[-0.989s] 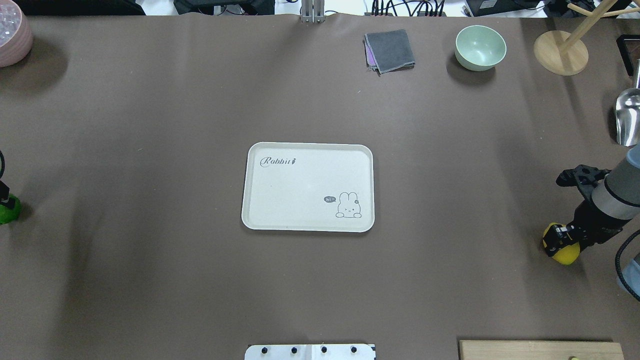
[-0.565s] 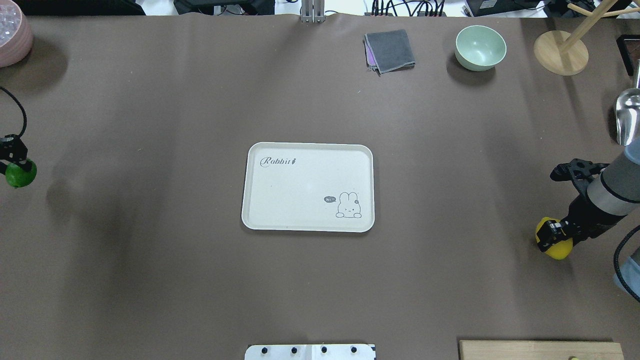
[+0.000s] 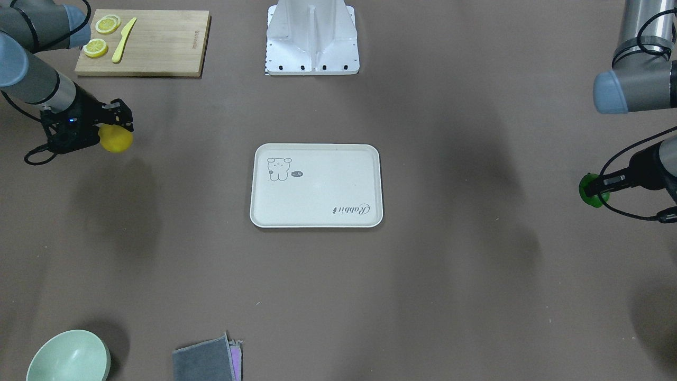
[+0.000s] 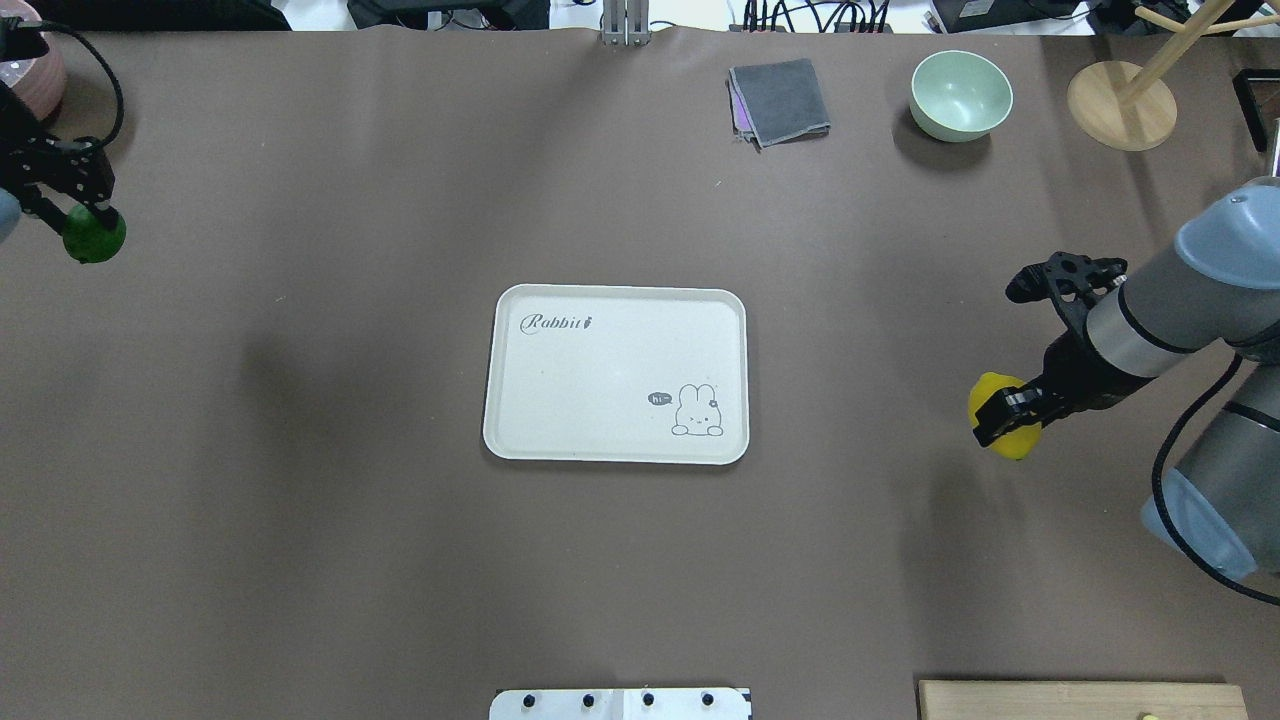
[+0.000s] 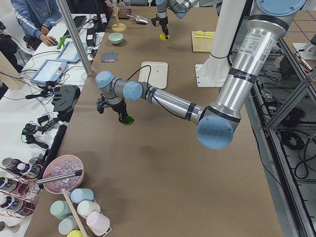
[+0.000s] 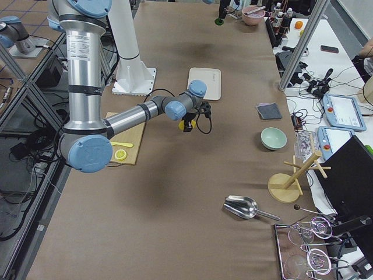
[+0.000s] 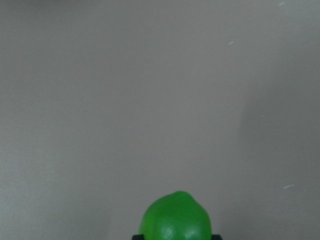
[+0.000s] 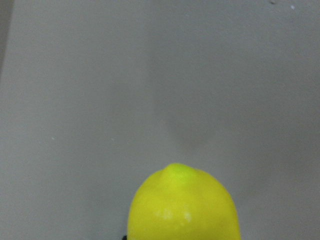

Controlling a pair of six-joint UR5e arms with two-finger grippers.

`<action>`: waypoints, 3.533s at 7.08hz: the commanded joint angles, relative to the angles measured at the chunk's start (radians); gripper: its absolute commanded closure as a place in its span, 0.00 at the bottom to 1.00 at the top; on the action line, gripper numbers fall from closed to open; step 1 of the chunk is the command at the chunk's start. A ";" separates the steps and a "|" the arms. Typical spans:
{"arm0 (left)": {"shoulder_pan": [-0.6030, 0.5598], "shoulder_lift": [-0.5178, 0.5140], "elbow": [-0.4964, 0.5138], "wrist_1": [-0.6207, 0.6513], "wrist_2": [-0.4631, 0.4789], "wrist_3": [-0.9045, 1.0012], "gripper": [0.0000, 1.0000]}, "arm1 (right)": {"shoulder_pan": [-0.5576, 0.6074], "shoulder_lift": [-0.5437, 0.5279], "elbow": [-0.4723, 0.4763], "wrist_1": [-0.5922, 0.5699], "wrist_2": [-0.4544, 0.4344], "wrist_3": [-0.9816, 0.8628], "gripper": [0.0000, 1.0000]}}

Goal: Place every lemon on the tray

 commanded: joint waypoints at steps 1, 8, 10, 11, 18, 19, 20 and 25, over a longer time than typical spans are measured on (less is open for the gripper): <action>0.006 -0.056 -0.061 0.057 -0.002 -0.020 1.00 | -0.010 0.143 -0.029 -0.003 -0.015 0.001 0.78; 0.284 -0.207 -0.124 0.078 0.081 -0.461 1.00 | -0.039 0.606 -0.489 0.122 -0.042 -0.029 0.78; 0.333 -0.275 -0.071 0.075 0.109 -0.538 1.00 | -0.091 0.622 -0.517 0.144 -0.091 -0.045 0.78; 0.347 -0.278 -0.068 0.058 0.113 -0.557 1.00 | -0.097 0.619 -0.514 0.143 -0.095 -0.060 0.77; 0.514 -0.378 -0.025 -0.044 0.219 -0.745 1.00 | -0.111 0.574 -0.488 0.146 -0.088 -0.062 0.01; 0.519 -0.376 -0.009 -0.082 0.228 -0.774 1.00 | -0.094 0.570 -0.478 0.144 -0.087 -0.062 0.01; 0.540 -0.379 0.021 -0.115 0.236 -0.793 1.00 | -0.028 0.565 -0.456 0.138 -0.078 -0.063 0.01; 0.597 -0.381 0.121 -0.253 0.310 -0.860 0.84 | 0.152 0.264 -0.239 0.143 -0.069 -0.065 0.01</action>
